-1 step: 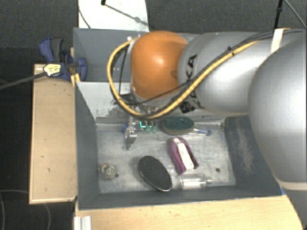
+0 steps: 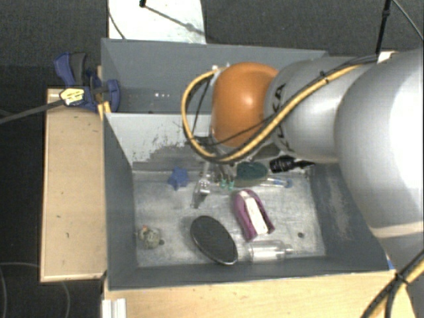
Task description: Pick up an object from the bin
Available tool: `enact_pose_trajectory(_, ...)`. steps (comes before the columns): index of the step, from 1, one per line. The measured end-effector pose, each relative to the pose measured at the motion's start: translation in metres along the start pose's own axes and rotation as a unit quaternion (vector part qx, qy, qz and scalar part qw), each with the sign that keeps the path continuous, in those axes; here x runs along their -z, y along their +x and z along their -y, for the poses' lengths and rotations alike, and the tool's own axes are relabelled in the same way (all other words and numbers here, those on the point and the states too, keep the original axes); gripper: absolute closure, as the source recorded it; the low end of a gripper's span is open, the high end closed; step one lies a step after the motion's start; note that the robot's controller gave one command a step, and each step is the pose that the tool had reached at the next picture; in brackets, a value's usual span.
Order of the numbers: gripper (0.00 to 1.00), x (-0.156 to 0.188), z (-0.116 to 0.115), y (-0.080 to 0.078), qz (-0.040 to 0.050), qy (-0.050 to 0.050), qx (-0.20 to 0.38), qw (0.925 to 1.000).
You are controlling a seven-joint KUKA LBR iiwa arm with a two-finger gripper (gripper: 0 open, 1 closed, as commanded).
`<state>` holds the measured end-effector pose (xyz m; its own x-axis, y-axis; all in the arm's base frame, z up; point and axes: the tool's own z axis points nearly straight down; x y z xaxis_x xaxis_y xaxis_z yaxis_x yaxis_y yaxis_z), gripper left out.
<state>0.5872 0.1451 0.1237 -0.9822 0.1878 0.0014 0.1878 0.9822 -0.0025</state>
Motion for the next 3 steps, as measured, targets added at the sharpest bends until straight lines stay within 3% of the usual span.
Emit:
enact_pose_trajectory(1,0.00,-0.0499,-0.0155,0.0026,-0.0011,-0.001,-0.051,0.9987)
enact_pose_trajectory(2,1.00,-0.0480,-0.0151,0.0015,0.0003,-0.002,-0.052,0.9986)
enact_pose_trajectory(3,0.00,-0.0481,-0.0151,0.0015,0.0003,-0.002,-0.054,0.9986)
